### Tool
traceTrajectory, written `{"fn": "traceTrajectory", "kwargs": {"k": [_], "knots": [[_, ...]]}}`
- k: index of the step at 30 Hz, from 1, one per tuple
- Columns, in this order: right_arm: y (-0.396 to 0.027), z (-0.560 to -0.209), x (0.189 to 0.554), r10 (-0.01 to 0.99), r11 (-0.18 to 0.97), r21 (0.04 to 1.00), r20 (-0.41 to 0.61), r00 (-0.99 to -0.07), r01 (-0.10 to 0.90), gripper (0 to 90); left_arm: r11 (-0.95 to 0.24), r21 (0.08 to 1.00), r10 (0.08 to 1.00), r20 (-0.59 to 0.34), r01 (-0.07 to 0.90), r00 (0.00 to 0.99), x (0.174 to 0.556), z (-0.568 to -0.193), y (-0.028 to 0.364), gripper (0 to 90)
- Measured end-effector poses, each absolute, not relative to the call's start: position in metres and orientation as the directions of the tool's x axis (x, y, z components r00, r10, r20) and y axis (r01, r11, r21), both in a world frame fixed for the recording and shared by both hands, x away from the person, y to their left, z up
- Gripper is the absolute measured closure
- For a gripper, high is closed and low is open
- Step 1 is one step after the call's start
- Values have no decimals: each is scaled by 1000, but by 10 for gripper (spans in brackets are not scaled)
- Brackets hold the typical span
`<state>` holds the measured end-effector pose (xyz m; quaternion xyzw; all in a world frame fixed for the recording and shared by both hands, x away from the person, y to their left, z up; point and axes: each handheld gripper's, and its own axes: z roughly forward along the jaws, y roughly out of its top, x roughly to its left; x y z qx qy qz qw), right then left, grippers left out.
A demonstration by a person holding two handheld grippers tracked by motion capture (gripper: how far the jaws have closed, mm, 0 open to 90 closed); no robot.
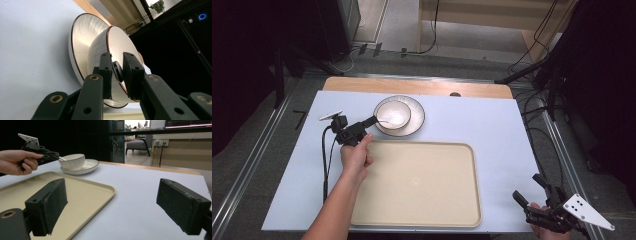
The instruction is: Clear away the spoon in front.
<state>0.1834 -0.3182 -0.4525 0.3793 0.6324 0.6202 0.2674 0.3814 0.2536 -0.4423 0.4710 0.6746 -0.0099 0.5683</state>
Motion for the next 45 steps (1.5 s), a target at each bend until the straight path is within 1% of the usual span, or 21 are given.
{"fn": "traceTrajectory", "kwargs": {"k": [4, 7, 11, 15, 21, 26, 35, 41, 45], "knots": [[-318, -452, 183, 811, -60, 987, 134, -569, 148, 100, 558, 519, 620, -780, 648, 91, 381, -443, 254, 801], [-318, -453, 183, 811, -57, 987, 133, -570, 148, 100, 566, 509, 604, -791, 649, 95, 382, -443, 255, 826], [-318, -453, 184, 811, -57, 987, 133, -569, 149, 100, 567, 514, 583, -803, 644, 127, 381, -442, 254, 855], [-318, -453, 183, 811, -56, 987, 132, -569, 149, 100, 561, 530, 598, -791, 636, 132, 380, -440, 253, 861], [-319, -453, 183, 813, -59, 987, 134, -567, 149, 100, 533, 590, 640, -750, 607, 168, 376, -435, 253, 865], [-319, -453, 184, 812, -57, 987, 132, -568, 149, 100, 535, 615, 639, -743, 579, 199, 374, -431, 254, 866], [-318, -453, 183, 812, -58, 987, 135, -567, 152, 100, 495, 687, 689, -684, 532, 241, 367, -417, 251, 866], [-319, -453, 183, 812, -55, 987, 132, -569, 151, 100, 457, 749, 731, -623, 479, 279, 357, -408, 250, 866], [-319, -453, 183, 813, -58, 987, 135, -567, 151, 100, 446, 786, 739, -594, 429, 318, 350, -402, 248, 866]]}}
